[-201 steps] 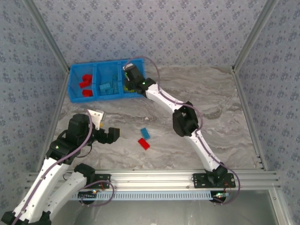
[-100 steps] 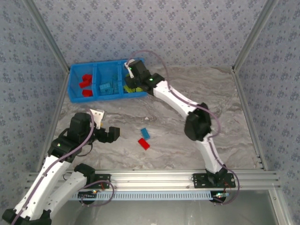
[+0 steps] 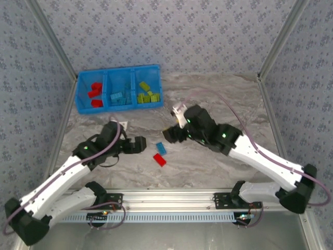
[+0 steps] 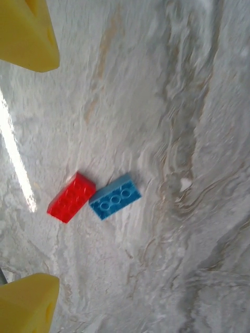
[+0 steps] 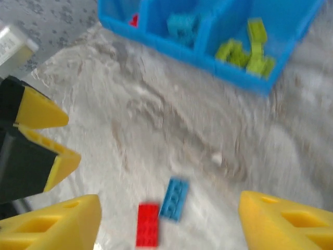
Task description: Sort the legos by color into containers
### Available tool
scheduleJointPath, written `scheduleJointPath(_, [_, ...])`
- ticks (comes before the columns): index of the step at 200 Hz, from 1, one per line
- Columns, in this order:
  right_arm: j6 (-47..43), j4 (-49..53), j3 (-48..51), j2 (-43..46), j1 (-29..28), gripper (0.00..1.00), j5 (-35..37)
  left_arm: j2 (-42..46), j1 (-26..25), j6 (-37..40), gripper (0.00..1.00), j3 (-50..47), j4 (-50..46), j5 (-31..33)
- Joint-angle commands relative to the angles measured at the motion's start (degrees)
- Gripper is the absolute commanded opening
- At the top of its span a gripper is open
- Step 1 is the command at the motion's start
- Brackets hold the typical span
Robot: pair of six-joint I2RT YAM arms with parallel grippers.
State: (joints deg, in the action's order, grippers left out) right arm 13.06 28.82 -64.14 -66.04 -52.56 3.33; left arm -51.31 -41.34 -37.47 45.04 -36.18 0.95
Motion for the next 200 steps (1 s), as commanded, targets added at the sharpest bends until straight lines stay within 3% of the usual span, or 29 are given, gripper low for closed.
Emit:
scheduleJointPath(1, [8.8,3.8,6.9,5.8,-0.5,0.8,1.6,-6.6,-7.4,-8.6,0.99,4.0,4.7,9.4])
scheduleJointPath(24, [12.0,7.6,10.8,11.4,-0.6,0.88,4.3,-17.3,-12.4,-12.0,0.99,7.3,6.2,12.6])
scheduleJointPath(63, [13.6,10.6,12.4,15.9,-0.4,0.94,8.7,-32.5,-13.0,-18.2,0.92,10.3,8.6,13.7])
scheduleJointPath(141, [13.0,11.2,13.6,15.6,-0.2,0.95,9.8,-47.4,-13.0,-19.6,0.86,12.4,17.2,11.2])
scheduleJointPath(171, [13.1,11.8,14.0,15.6,-0.2,0.96,9.3,-49.9,-13.0,-19.9,0.65,13.1,16.4,11.0])
scheduleJointPath(200, [12.1,12.3,14.3,15.0,-0.1,0.96,4.3,-49.3,-13.0,-19.9,0.44,12.5,15.9,10.6])
